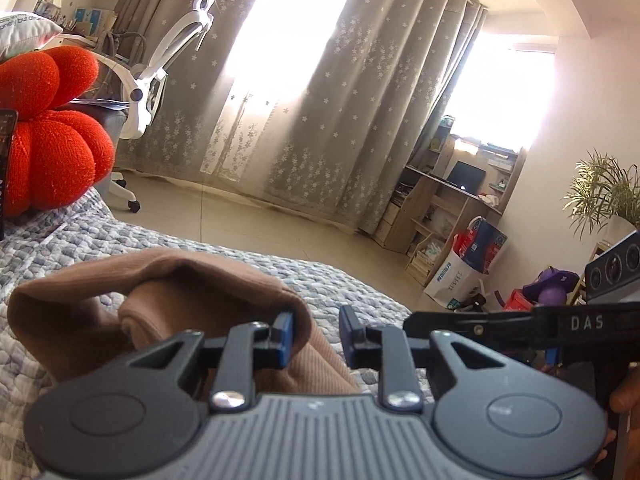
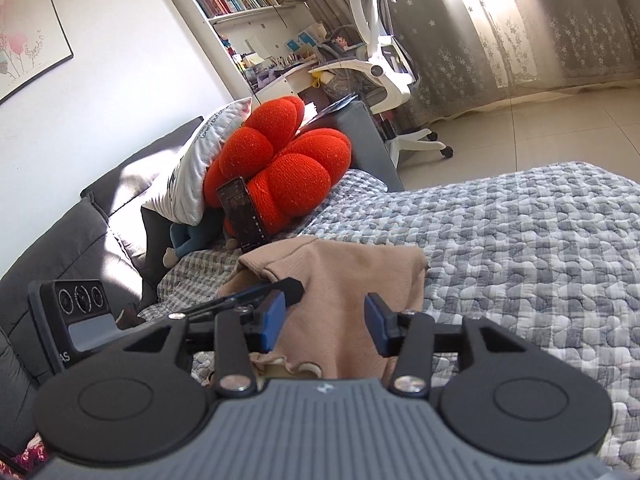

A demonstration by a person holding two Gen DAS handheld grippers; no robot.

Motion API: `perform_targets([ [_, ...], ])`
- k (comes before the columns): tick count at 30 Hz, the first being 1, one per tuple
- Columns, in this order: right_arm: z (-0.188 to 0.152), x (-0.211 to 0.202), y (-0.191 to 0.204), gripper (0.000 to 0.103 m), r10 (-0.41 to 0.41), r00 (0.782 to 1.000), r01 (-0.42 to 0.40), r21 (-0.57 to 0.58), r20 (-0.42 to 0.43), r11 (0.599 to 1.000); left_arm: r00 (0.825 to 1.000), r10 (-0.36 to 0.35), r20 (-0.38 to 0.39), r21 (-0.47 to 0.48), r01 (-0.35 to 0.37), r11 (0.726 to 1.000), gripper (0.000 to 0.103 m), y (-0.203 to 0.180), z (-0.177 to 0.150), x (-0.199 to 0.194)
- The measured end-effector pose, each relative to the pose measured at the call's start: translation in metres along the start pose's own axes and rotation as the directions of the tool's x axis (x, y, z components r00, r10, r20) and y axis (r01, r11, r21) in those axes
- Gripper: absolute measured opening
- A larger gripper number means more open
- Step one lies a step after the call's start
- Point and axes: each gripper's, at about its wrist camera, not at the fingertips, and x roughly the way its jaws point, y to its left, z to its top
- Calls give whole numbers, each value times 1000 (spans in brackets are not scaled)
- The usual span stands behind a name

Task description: Fold clothes

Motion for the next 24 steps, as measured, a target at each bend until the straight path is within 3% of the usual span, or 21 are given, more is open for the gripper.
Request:
perform_targets([
  [3,2,1,2,49,-6,1000,6,-22,11,1000,997,-57,-53,41,60,997,21,-13,-7,12],
  [6,2,5,0,49,-20,1000,20,-32,7,999,978,-137,-156,87,152,985,8,-29,-18,26],
  [12,4,14,-2,49,-34,999,34,-43,-5,999,953,-102,-284,291,187,938,9,-62,-43,38],
  [16,7,18,2,49,-16,1000,16,-51,-4,999,958,-98,-268,277,174,945,13,-53,-36,24],
  [20,8,26,7,49,-13,1000,11,-77,-20,997,974,-75,-212,226,123,966,33,-33,-24,-2],
  [24,8,31,11,49,-10,1000,7,-94,-26,996,986,-42,-162,181,72,981,36,-11,-13,-24],
])
